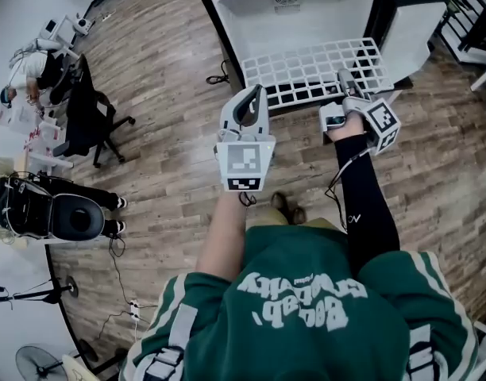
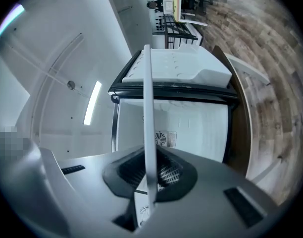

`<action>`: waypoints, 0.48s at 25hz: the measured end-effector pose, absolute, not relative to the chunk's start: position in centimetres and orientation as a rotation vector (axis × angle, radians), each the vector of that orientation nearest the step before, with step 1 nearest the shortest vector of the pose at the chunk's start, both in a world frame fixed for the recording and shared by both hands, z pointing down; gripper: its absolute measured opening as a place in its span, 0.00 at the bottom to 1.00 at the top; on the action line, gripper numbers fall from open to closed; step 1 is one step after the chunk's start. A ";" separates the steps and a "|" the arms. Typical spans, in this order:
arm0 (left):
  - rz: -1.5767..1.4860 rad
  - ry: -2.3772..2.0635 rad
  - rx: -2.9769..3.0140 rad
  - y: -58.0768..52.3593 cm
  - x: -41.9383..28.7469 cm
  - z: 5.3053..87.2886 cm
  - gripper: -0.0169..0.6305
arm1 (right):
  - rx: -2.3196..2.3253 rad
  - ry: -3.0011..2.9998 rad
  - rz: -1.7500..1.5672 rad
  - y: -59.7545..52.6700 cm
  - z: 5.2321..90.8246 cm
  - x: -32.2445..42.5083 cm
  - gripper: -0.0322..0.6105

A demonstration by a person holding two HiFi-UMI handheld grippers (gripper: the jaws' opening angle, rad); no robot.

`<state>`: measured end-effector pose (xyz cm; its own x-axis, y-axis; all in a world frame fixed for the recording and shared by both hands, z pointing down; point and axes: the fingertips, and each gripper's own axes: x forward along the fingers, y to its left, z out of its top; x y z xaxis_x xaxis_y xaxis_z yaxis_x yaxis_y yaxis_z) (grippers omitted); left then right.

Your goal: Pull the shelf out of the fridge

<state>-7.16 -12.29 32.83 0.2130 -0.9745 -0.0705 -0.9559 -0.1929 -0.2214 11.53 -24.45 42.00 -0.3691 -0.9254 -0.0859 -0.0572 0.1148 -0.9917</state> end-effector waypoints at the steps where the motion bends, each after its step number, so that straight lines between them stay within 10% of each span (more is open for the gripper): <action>1: -0.119 1.840 -2.263 -12.1 -6.8 32.5 0.05 | -0.995 1.620 -1.337 -24.2 41.6 11.7 0.11; 12: -0.092 1.839 -2.259 -13.1 -5.6 30.9 0.05 | -1.104 1.899 -1.089 -23.2 37.9 13.0 0.11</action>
<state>-5.57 -13.11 30.89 0.2120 -0.9727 -0.0942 -0.9585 -0.1881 -0.2143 12.95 -23.16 37.93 -0.4125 -0.9004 -0.1383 -0.3354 0.2912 -0.8959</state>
